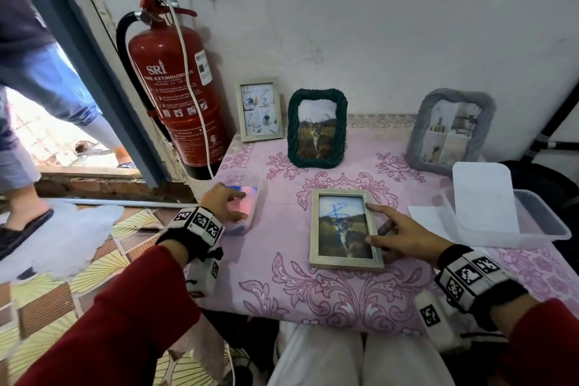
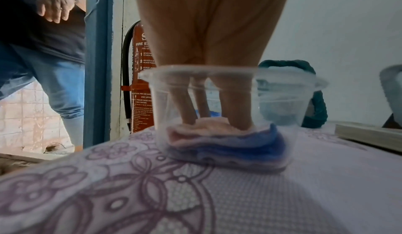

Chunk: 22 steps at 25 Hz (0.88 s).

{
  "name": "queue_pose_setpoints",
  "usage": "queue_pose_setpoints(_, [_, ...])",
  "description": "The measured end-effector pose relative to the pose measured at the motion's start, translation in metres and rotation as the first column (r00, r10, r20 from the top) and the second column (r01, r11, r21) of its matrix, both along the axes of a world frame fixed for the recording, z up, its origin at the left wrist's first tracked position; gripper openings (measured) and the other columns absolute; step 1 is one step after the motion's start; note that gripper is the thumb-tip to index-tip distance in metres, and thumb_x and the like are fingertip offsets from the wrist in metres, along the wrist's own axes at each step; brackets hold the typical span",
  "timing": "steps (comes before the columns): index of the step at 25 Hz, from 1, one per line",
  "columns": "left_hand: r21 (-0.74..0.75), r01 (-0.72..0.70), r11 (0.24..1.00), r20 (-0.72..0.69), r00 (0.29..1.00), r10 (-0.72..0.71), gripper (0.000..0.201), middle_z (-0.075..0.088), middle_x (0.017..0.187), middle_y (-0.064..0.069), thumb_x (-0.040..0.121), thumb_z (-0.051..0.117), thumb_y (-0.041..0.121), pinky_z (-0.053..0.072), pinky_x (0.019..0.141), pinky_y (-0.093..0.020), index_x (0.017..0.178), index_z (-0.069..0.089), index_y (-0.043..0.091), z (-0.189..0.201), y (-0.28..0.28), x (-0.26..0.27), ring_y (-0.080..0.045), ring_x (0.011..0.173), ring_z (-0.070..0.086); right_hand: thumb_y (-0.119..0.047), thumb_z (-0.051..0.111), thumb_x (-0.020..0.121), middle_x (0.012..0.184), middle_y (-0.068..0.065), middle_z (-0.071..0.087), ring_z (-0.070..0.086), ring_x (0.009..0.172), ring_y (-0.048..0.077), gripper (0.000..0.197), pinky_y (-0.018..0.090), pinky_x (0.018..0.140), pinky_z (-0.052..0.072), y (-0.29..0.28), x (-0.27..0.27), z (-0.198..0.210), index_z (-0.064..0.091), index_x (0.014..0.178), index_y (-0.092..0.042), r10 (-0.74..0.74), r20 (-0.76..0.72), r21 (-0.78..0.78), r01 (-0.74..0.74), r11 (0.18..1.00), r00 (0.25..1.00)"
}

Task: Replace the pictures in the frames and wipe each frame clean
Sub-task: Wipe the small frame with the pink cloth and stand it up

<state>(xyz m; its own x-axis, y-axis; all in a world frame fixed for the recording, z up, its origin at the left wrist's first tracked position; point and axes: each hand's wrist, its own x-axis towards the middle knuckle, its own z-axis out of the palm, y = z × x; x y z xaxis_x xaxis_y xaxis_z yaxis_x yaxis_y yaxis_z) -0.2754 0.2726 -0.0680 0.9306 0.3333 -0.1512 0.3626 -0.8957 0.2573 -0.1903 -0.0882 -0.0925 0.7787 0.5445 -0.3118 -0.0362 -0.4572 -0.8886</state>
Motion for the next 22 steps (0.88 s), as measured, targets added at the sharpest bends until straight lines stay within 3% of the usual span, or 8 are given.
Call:
queue_pose_setpoints(3, [-0.053, -0.047, 0.997, 0.071, 0.996, 0.051, 0.048, 0.064, 0.118, -0.013, 0.075, 0.076, 0.020, 0.037, 0.085, -0.019, 0.121, 0.063, 0.013, 0.002, -0.001, 0.001, -0.024, 0.109, 0.059, -0.010, 0.071, 0.080, 0.085, 0.009, 0.045, 0.057, 0.067, 0.016, 0.071, 0.023, 0.055, 0.055, 0.000, 0.000, -0.001, 0.037, 0.139, -0.031, 0.001, -0.003, 0.003, -0.001, 1.000, 1.000])
queue_pose_setpoints(6, [-0.097, -0.081, 0.992, 0.151, 0.984, 0.095, 0.036, 0.070, 0.108, -0.011, 0.075, 0.074, 0.014, 0.032, 0.068, -0.011, 0.110, 0.070, 0.010, 0.000, -0.001, -0.002, -0.020, 0.096, 0.063, -0.010, 0.071, 0.080, 0.084, 0.007, 0.044, 0.055, 0.066, 0.014, 0.072, 0.019, 0.052, 0.052, 0.001, -0.001, 0.000, 0.037, 0.140, -0.031, -0.005, -0.007, 0.004, 0.005, 1.000, 1.000])
queue_pose_setpoints(10, [-0.194, -0.141, 0.971, 0.252, 0.949, 0.188, 0.033, 0.072, 0.099, -0.009, 0.073, 0.074, 0.013, 0.040, 0.071, -0.019, 0.106, 0.071, 0.012, 0.002, -0.002, -0.010, -0.015, 0.078, 0.058, -0.011, 0.070, 0.081, 0.083, 0.006, 0.045, 0.053, 0.063, 0.010, 0.071, 0.015, 0.050, 0.049, 0.001, -0.003, 0.003, 0.036, 0.140, -0.030, 0.011, 0.013, -0.011, -0.011, 1.000, 1.000])
queue_pose_setpoints(14, [-0.302, -0.183, 0.936, 0.436, 0.847, 0.306, 0.034, 0.070, 0.097, -0.005, 0.074, 0.071, 0.014, 0.047, 0.076, -0.026, 0.108, 0.069, 0.014, 0.019, -0.008, -0.013, -0.019, 0.082, 0.062, -0.010, 0.069, 0.082, 0.082, 0.005, 0.044, 0.052, 0.060, 0.008, 0.072, 0.014, 0.048, 0.048, 0.000, -0.004, 0.004, 0.034, 0.142, -0.028, 0.014, 0.009, -0.002, -0.014, 1.000, 1.000])
queue_pose_setpoints(18, [-0.281, -0.023, 0.959, 0.638, 0.742, 0.205, 0.029, 0.066, 0.097, 0.000, 0.073, 0.072, 0.015, 0.042, 0.069, -0.013, 0.102, 0.069, 0.014, 0.046, -0.036, -0.006, -0.012, 0.081, 0.059, -0.012, 0.070, 0.081, 0.083, 0.005, 0.045, 0.053, 0.062, 0.007, 0.076, 0.013, 0.050, 0.048, -0.001, -0.004, 0.004, 0.029, 0.144, -0.029, 0.019, 0.015, -0.012, -0.019, 1.000, 1.000])
queue_pose_setpoints(20, [-0.297, 0.082, 0.951, 0.657, 0.741, 0.141, 0.028, 0.065, 0.094, 0.001, 0.072, 0.074, 0.015, 0.043, 0.064, -0.009, 0.100, 0.069, 0.014, 0.053, -0.061, 0.002, -0.007, 0.076, 0.059, -0.013, 0.071, 0.081, 0.084, 0.004, 0.046, 0.054, 0.062, 0.007, 0.079, 0.014, 0.050, 0.048, -0.001, -0.004, 0.004, 0.026, 0.145, -0.029, 0.017, 0.020, -0.018, -0.016, 1.000, 1.000])
queue_pose_setpoints(22, [-0.336, 0.170, 0.927, 0.625, 0.776, 0.084, 0.029, 0.065, 0.093, -0.002, 0.072, 0.075, 0.016, 0.048, 0.068, -0.016, 0.100, 0.068, 0.013, 0.051, -0.088, 0.012, -0.011, 0.077, 0.060, -0.014, 0.071, 0.081, 0.084, 0.005, 0.047, 0.055, 0.063, 0.008, 0.081, 0.016, 0.052, 0.050, -0.001, -0.004, 0.004, 0.024, 0.146, -0.027, 0.007, 0.019, -0.015, -0.006, 1.000, 1.000])
